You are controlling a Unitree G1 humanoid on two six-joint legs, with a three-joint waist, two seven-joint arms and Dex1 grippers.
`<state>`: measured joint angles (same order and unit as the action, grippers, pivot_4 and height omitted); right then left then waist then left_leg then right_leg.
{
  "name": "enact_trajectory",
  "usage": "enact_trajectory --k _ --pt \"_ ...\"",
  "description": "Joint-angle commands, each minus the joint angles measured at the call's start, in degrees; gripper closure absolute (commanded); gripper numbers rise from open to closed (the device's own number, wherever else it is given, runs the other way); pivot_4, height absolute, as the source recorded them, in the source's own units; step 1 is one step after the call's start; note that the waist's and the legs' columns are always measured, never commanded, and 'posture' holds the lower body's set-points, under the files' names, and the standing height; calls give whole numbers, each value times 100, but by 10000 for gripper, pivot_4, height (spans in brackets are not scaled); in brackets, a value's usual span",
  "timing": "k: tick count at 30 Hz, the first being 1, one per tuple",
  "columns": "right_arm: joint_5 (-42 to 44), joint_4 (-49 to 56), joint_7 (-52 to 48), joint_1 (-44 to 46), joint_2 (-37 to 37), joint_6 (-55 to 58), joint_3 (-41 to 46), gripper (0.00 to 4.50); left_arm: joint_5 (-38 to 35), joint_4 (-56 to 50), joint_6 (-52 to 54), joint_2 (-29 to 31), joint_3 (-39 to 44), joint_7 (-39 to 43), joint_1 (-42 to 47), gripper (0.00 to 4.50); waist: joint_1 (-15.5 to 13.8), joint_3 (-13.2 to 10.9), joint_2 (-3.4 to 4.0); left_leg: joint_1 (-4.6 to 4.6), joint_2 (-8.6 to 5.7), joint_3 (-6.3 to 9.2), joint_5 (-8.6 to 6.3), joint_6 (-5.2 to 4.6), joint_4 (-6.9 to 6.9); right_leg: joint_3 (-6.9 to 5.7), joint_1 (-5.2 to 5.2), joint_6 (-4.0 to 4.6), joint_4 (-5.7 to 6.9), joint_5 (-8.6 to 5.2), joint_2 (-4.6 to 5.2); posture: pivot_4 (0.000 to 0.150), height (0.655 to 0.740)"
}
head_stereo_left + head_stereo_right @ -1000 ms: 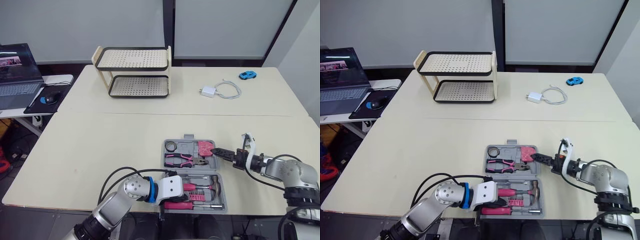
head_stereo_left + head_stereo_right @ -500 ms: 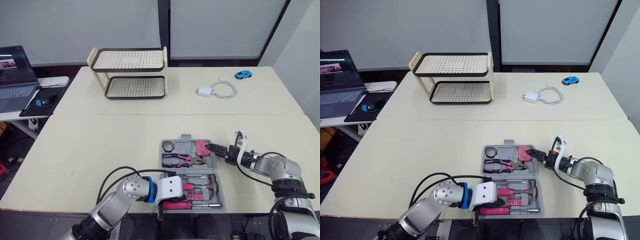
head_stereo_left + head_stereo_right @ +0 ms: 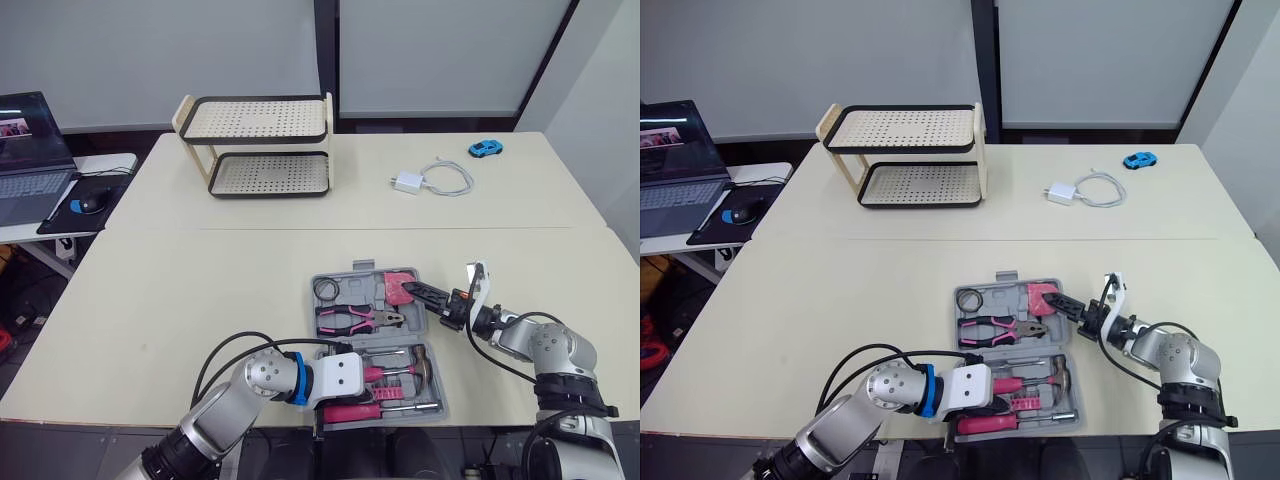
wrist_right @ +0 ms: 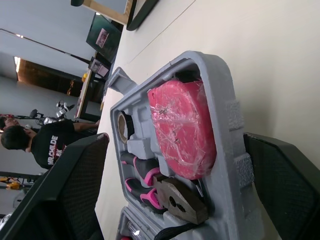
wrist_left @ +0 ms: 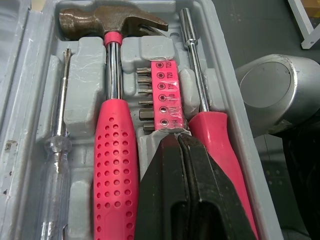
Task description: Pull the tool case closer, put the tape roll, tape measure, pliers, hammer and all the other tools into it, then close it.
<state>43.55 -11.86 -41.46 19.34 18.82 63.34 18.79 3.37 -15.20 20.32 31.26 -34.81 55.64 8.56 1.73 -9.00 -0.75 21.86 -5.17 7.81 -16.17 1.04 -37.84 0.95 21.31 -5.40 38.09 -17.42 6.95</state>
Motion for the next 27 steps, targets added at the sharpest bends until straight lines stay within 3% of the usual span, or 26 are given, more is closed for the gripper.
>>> enact_trajectory --k 1,19,27 --pt "379 477 45 -11 -62 107 127 0 258 254 46 145 -119 -51 -99 44848 1 0 0 0 0 0 0 0 0 -1 0 0 0 0 0 1500 7400" --pt "1781 1784 883 -222 -48 944 710 0 258 222 -133 246 -23 -91 -150 44848 6 -1 2 0 2 1 -1 -1 1 -1 2 0 2 0 -1 1500 7400" --pt "2376 2122 1254 -390 16 1163 760 0 -157 -533 21 463 415 -87 -445 44848 13 -3 5 1 6 -1 -1 -2 4 1 5 0 3 0 -2 1500 7400"
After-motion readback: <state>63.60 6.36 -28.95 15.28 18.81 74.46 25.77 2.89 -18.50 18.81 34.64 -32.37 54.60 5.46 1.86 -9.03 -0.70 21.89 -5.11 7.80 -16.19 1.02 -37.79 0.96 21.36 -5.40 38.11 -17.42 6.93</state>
